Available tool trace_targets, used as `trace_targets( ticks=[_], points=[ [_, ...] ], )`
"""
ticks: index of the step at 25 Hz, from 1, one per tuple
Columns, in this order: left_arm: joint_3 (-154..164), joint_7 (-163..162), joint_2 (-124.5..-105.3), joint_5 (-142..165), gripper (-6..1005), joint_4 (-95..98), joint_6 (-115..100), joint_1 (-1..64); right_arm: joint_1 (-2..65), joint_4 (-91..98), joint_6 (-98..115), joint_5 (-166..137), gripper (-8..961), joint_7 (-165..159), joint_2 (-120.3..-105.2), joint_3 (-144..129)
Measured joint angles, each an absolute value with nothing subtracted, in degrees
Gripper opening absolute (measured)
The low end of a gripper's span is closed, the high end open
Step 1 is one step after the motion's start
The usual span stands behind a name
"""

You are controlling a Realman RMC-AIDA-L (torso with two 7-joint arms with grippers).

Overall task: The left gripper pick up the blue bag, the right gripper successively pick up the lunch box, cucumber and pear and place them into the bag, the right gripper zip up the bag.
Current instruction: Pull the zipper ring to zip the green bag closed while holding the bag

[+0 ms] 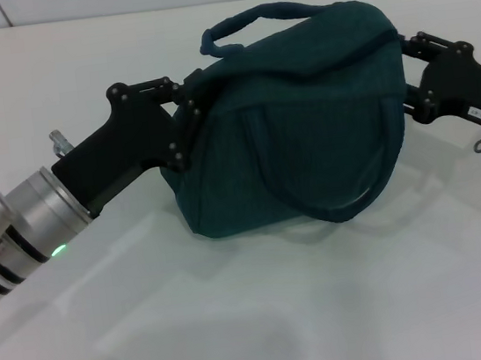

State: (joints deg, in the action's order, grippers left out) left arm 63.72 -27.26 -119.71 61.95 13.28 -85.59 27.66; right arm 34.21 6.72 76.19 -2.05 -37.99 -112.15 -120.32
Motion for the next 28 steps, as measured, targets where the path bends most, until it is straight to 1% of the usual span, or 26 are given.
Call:
trace_targets(
  ticks=[8, 13, 15, 19, 24, 28],
  points=[
    [63.72, -27.05, -119.67, 61.93, 45, 13.49, -85.69, 27.23, 32.99, 8.11, 75.89, -2.34, 515, -36.33, -112.69, -119.87],
    [63.72, -27.0, -119.58, 61.96, 45, 13.53, -85.69, 27.24, 30.86, 8.28, 77.05, -2.05, 303, -34.14, -113.57, -117.58],
    [63.72, -26.95, -119.53, 61.96, 46, 13.57, -85.66, 27.24, 29.92, 8.51, 77.73, -2.16, 277, -32.98, -113.92, -116.35],
    [63.6, -26.92, -119.46, 61.97, 48, 13.6, -85.58, 27.25, 28.98, 9.51, 78.09, -2.12, 225, -32.18, -114.02, -116.12],
    [63.46, -27.13, -119.44, 61.93, 50, 13.69, -85.63, 27.2, 28.14, 9.67, 78.57, -1.9, 68, -32.06, -114.22, -115.8],
    [63.42, -28.19, -119.39, 61.94, 52, 13.73, -85.6, 27.27, 26.64, 9.68, 79.21, -1.83, 26, -32.04, -114.88, -112.41]
  ],
)
